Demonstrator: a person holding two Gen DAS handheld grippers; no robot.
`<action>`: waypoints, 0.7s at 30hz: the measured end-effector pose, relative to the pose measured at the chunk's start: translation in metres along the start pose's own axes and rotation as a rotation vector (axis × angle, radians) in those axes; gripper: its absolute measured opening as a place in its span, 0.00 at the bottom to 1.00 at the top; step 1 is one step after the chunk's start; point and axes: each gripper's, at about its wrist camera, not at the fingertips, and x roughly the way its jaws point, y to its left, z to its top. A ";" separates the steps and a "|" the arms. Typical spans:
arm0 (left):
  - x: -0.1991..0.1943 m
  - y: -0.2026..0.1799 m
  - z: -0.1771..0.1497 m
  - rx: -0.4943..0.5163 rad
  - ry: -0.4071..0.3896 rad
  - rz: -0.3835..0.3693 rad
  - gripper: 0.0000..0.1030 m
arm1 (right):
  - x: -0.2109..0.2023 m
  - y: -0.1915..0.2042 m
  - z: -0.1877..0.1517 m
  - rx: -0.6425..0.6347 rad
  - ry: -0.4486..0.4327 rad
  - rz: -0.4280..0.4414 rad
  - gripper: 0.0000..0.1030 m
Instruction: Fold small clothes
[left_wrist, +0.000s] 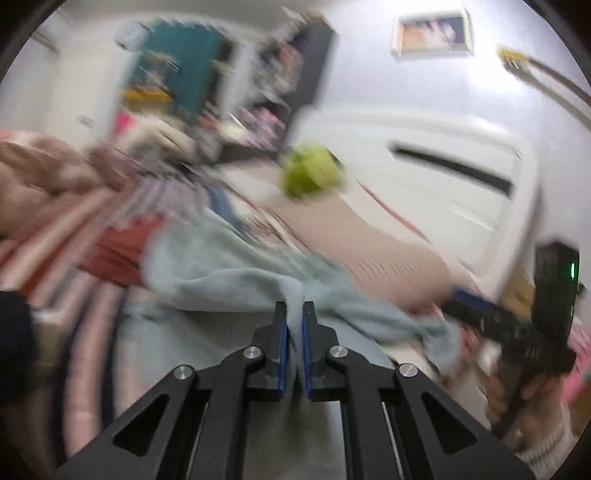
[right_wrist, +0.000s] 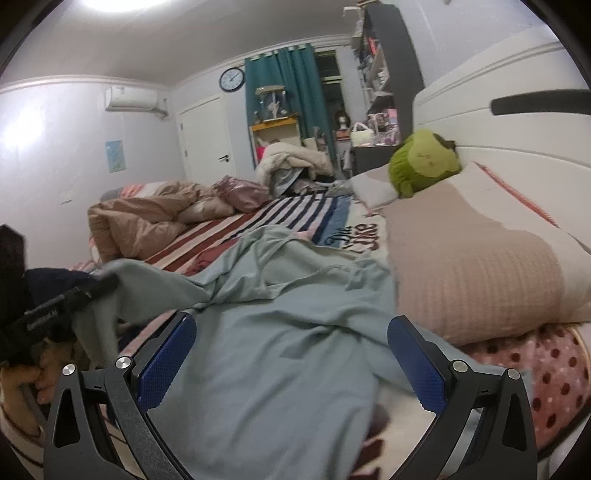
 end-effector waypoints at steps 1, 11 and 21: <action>0.016 -0.004 -0.007 0.015 0.049 -0.014 0.06 | -0.002 -0.008 -0.002 0.013 0.004 -0.011 1.00; -0.004 0.017 -0.023 -0.073 0.066 0.045 0.43 | 0.022 -0.027 -0.015 -0.057 0.148 0.031 1.00; -0.033 0.085 -0.064 -0.161 0.113 0.252 0.52 | 0.117 0.054 -0.047 -0.230 0.527 0.400 0.60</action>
